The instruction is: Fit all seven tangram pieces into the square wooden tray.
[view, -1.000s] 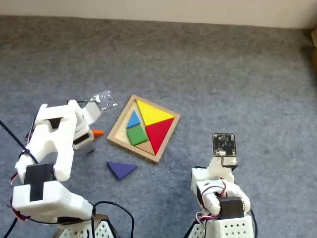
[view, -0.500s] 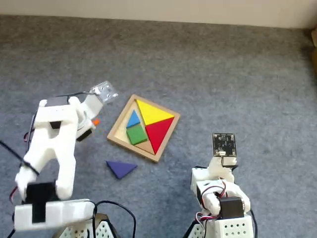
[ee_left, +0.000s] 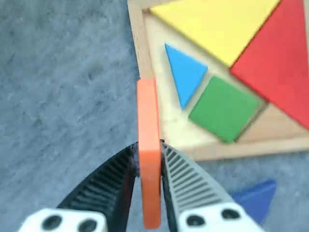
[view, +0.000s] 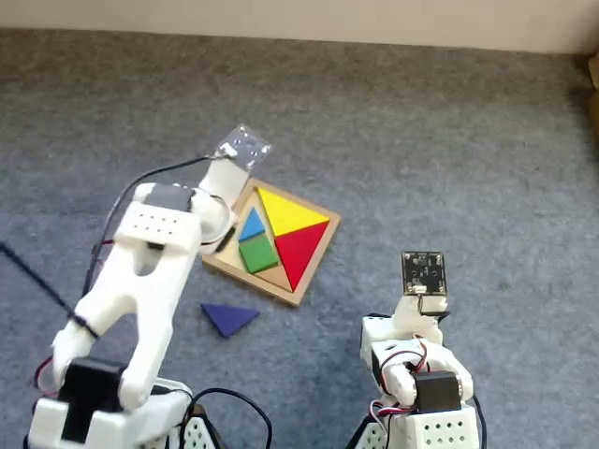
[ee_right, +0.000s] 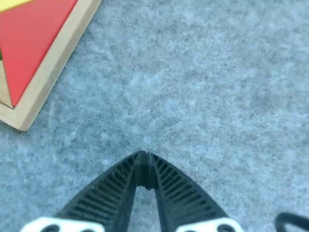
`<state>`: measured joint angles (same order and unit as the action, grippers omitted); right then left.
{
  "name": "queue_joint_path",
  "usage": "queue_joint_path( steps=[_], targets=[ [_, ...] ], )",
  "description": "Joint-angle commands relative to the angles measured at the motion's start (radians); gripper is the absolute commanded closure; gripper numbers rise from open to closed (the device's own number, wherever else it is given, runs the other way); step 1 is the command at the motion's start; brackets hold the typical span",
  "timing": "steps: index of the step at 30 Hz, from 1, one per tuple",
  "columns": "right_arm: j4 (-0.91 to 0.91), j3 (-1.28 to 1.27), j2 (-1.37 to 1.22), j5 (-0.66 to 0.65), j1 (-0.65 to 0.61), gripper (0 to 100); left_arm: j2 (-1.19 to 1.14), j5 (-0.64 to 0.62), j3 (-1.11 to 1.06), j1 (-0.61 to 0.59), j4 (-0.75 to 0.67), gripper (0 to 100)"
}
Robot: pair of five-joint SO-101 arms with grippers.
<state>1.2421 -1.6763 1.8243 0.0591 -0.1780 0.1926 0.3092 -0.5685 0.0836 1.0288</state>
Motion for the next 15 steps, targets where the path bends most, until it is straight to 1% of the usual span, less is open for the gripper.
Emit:
queue_joint_path(
  steps=[1,7,15],
  targets=[
    [0.016,-0.104,0.018,-0.009,0.010,99.1,-0.091,-0.077,0.035,0.041,-0.109,99],
    [0.016,-0.104,0.018,-0.009,0.007,99.1,-0.297,-0.087,0.145,0.053,-0.132,99],
    [0.016,-0.104,0.018,-0.009,0.005,99.1,-0.375,-0.104,0.213,0.093,-0.138,99]
  ],
)
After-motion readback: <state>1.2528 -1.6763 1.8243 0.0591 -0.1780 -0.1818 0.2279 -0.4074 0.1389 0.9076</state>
